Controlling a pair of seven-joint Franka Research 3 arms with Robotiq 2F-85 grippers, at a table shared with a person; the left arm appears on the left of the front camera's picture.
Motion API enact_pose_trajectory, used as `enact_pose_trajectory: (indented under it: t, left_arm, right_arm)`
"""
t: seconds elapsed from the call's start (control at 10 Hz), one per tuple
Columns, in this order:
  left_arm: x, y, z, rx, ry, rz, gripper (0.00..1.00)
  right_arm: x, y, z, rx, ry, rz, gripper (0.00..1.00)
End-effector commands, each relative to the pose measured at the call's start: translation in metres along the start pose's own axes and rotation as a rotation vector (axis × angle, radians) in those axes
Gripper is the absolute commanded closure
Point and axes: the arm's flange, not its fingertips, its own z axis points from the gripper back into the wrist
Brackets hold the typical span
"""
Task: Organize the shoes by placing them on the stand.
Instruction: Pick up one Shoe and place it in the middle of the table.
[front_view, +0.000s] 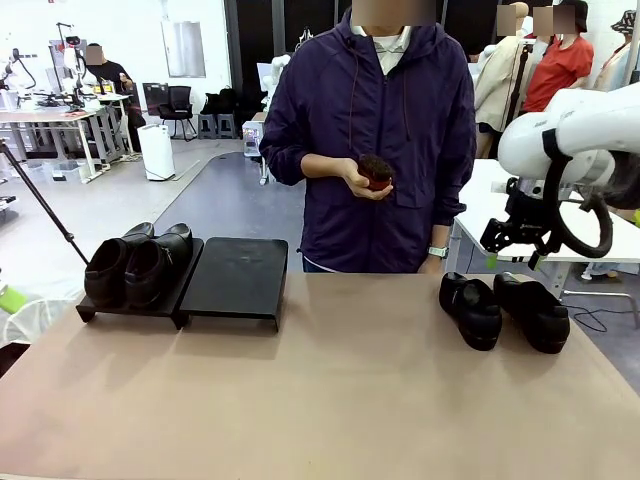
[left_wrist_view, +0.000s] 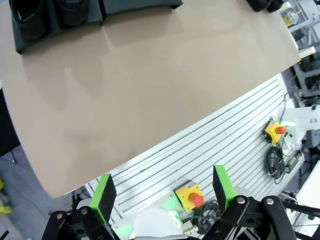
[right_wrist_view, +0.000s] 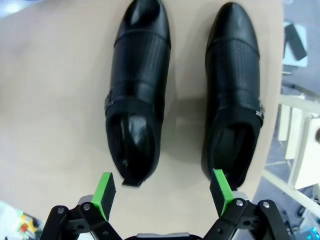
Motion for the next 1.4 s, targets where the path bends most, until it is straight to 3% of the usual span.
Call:
enact_pose_trajectory:
  t: [0.0, 0.9, 1.0, 1.1, 1.2, 1.3]
  left_arm:
    - [-0.001, -0.001, 0.001, -0.004, 0.003, 0.005, 0.0]
    - [-0.001, -0.001, 0.001, -0.004, 0.003, 0.005, 0.0]
    - [-0.001, -0.001, 0.001, -0.004, 0.003, 0.005, 0.0]
    - [-0.001, -0.001, 0.001, -0.004, 0.003, 0.005, 0.0]
    - [-0.001, -0.001, 0.001, -0.004, 0.003, 0.005, 0.0]
    - [-0.001, -0.001, 0.001, -0.004, 0.003, 0.005, 0.0]
  right_arm:
    - [0.019, -0.003, -0.019, -0.029, -0.009, -0.03, 0.0]
    - [0.024, 0.004, -0.087, -0.004, 0.103, -0.004, 0.0]
    - [0.024, 0.005, -0.088, -0.003, 0.104, 0.004, 0.27]
    - [0.025, 0.006, -0.089, 0.0, 0.112, 0.0, 0.84]
    - [0.025, 0.006, -0.089, 0.0, 0.116, 0.003, 1.0]
    - [0.026, 0.007, -0.089, -0.002, 0.126, 0.008, 1.0]
